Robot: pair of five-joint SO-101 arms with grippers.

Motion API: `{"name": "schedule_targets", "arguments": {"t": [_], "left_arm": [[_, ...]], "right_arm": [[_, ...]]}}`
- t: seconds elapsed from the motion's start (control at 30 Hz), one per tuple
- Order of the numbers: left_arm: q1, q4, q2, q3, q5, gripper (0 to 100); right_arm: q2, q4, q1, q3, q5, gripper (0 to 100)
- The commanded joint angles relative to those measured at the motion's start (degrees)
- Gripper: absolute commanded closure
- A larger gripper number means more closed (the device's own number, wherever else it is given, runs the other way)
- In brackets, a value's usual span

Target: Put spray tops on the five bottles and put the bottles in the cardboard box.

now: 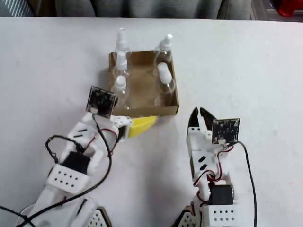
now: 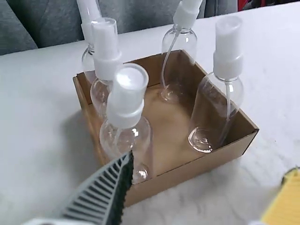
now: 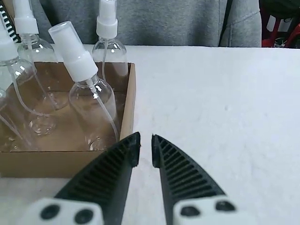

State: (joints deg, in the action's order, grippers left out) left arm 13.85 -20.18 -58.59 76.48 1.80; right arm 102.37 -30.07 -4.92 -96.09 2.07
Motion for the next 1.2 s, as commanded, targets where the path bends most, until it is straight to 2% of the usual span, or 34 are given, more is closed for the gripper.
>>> {"name": "schedule_targets", "arguments": {"t": [0.0,0.3,0.5,0.63,1.03,1.17], "left_arm": [[-0.92,-0.09,-4.0,0.97,-0.7,56],[-9.54,0.26,-9.71,8.79,-0.88,56],[-11.38,0.18,-15.6,15.03,-0.88,56],[-11.65,0.35,-20.18,20.57,-3.43,56],[-12.18,-16.88,-24.48,20.84,-3.6,56],[-12.09,-22.86,-24.57,20.84,-3.6,56]], "right_arm": [[0.66,-0.13,-0.31,-0.7,0.62,98.2],[0.66,-0.13,-0.31,-0.7,0.62,98.2],[0.66,-0.13,-0.31,-0.7,0.62,98.2],[0.66,-0.13,-0.31,-0.7,0.62,98.2],[0.57,-1.98,-0.66,-0.7,0.62,98.2],[0.57,-5.41,-5.58,-0.7,0.62,98.2]]}}
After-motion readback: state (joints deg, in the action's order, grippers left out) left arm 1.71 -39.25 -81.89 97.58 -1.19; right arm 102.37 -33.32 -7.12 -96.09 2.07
